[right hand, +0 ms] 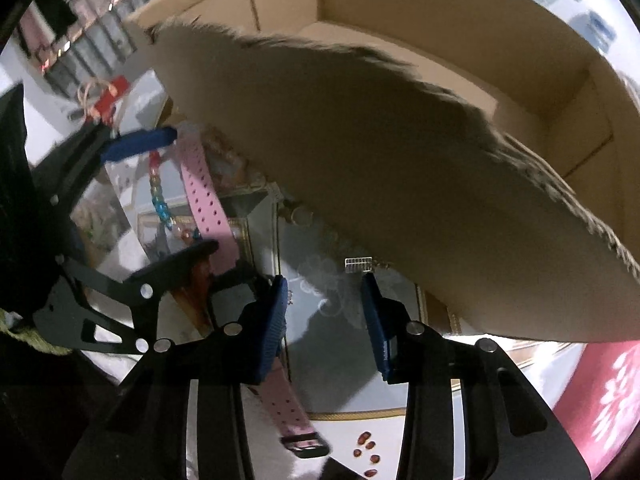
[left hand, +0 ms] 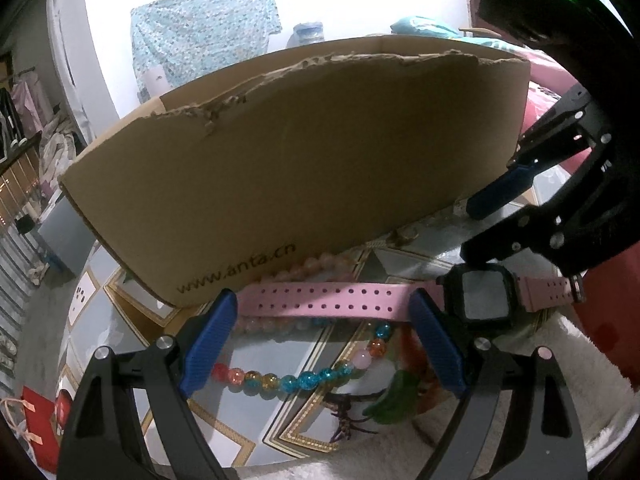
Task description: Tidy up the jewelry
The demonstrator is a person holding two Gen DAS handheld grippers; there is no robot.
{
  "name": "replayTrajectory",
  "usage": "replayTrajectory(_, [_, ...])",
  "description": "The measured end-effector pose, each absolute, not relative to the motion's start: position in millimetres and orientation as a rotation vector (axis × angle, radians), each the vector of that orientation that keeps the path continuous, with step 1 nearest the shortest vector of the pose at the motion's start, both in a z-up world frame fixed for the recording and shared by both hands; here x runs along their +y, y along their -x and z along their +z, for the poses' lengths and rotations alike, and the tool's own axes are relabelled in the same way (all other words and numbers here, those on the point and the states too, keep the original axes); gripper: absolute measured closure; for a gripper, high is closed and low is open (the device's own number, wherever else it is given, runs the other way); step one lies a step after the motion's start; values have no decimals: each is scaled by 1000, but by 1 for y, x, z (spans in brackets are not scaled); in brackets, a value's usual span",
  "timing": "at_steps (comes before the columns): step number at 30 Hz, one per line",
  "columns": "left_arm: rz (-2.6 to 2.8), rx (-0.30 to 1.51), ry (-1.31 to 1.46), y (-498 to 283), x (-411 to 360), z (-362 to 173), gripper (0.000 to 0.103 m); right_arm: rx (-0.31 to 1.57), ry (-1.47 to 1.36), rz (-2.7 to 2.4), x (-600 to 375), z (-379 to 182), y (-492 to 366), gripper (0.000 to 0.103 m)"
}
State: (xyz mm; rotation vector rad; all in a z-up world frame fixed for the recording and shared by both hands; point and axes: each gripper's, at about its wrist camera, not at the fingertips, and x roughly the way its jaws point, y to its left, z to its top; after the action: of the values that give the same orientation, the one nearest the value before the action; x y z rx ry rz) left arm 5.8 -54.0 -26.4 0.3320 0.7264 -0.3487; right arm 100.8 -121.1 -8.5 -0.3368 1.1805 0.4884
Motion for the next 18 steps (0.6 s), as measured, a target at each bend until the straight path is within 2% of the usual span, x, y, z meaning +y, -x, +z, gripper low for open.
replayTrajectory(6, [-349,729,-329,-6,-55,-28,18,1158,415,459,-113,-10,-98,67])
replayTrajectory(18, [-351,726,-334,-5,-54,-29,18,1139,393,347,-131,-6,-91,68])
